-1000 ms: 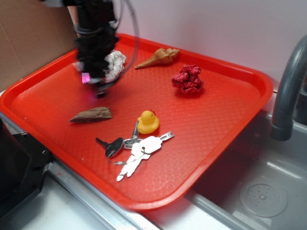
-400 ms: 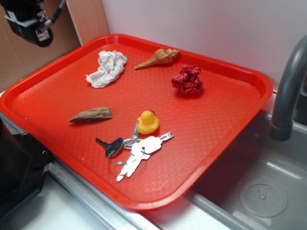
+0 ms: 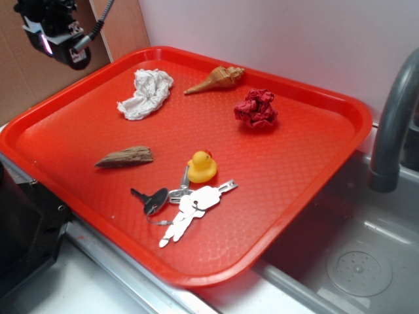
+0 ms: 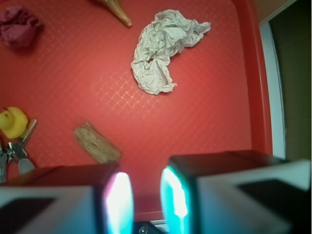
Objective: Grab the white paper.
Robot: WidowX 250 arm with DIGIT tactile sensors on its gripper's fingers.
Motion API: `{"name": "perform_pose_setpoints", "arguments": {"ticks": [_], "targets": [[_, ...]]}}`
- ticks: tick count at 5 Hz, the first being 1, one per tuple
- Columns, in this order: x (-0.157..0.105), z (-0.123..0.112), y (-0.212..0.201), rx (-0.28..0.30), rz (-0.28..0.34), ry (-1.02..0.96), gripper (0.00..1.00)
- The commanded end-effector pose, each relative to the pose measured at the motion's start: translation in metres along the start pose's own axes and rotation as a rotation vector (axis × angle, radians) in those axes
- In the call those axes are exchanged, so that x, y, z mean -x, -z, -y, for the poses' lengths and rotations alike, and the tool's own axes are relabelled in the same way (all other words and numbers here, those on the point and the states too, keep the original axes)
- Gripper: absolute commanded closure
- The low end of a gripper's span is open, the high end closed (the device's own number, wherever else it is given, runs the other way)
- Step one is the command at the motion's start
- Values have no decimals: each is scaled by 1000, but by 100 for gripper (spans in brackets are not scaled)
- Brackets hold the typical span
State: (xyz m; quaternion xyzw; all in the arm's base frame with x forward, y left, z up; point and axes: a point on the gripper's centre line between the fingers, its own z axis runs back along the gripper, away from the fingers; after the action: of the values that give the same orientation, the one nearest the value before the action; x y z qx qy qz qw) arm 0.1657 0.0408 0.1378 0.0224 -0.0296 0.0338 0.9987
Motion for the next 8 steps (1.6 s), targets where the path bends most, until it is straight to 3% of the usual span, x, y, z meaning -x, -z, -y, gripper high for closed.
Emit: {"name": "perform_pose_setpoints", "arguments": {"ticks": [1,2,4,5,6,7,8], "targets": [[-11,3,-8,-10,44,-11,0],[-39,-1,16,-33,77,1,0],[-78,-10,69,-65,66,14,0],[-94,-8,87,-27,95,43,0],[-83,1,113,-30,62,52,0],[-69,5,118,-37,90,44,0],[-44,5,134,-59,37,46,21]]}}
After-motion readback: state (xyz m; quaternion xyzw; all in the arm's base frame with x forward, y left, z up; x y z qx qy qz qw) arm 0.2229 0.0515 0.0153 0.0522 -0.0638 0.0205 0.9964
